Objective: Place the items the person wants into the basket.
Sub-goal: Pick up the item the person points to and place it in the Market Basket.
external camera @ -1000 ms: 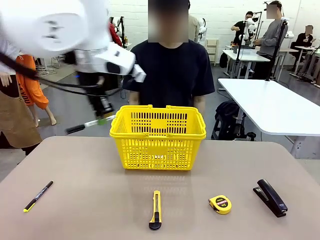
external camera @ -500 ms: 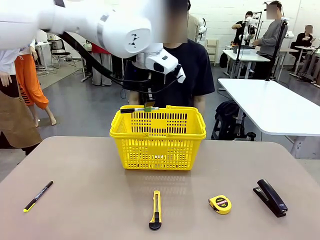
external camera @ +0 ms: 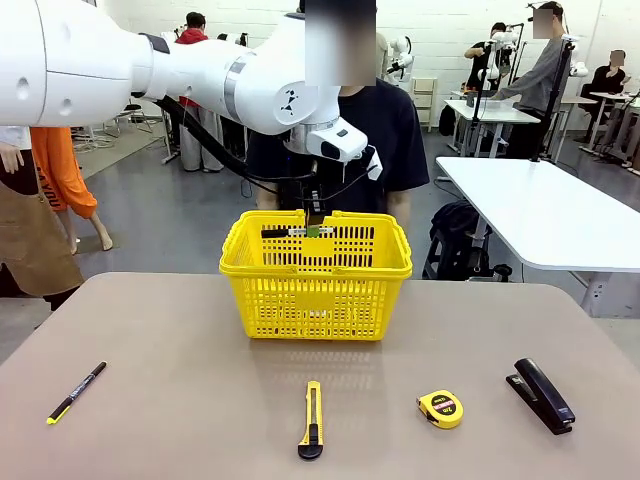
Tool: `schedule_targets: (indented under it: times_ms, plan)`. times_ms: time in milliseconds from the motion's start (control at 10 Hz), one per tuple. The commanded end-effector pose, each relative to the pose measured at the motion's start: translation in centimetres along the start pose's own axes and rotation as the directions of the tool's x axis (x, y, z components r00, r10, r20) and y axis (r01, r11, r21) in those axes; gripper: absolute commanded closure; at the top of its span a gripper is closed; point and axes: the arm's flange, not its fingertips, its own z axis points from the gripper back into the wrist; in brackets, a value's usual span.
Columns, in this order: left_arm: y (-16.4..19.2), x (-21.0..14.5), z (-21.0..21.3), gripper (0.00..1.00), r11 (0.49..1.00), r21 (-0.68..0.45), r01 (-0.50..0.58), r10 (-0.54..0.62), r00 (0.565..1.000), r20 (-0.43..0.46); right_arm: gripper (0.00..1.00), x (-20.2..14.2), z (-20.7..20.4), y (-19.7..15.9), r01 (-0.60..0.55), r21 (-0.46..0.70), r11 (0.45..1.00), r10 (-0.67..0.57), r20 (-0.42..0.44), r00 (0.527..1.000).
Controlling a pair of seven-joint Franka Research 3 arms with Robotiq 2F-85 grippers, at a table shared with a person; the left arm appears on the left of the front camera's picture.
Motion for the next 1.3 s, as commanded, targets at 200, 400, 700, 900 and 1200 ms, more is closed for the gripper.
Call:
schedule_targets:
  times_ms: [200, 400, 700, 900, 1200]
  plan:
    - [-0.2, -0.3, 0.8, 0.89, 1.0, 0.014, -0.011, 0.011, 1.0, 0.007, 0.0, -0.1, -0.1, -0.1, -0.011, 0.017, 1.0, 0.011, 0.001, 1.0]
    - [1.3, -0.3, -0.9, 0.89, 0.994, -0.042, 0.105, -0.104, 0.994, 0.016, 0.0, -0.1, -0.1, -0.1, -0.011, 0.017, 1.0, 0.011, 0.001, 1.0]
    - [4.1, 0.3, -5.4, 0.89, 0.961, -0.144, 0.237, -0.238, 0.971, 0.012, 0.0, -0.1, -0.1, -0.1, -0.011, 0.017, 1.0, 0.011, 0.001, 1.0]
    - [4.8, 0.2, -7.9, 0.89, 0.946, -0.229, 0.23, -0.233, 0.972, 0.014, 0.0, -0.1, -0.1, -0.1, -0.011, 0.017, 1.0, 0.011, 0.001, 1.0]
    - [4.7, 1.0, -11.5, 0.89, 0.922, -0.326, 0.207, -0.225, 0.974, -0.017, 0.0, -0.1, -0.1, -0.1, -0.011, 0.017, 1.0, 0.011, 0.001, 1.0]
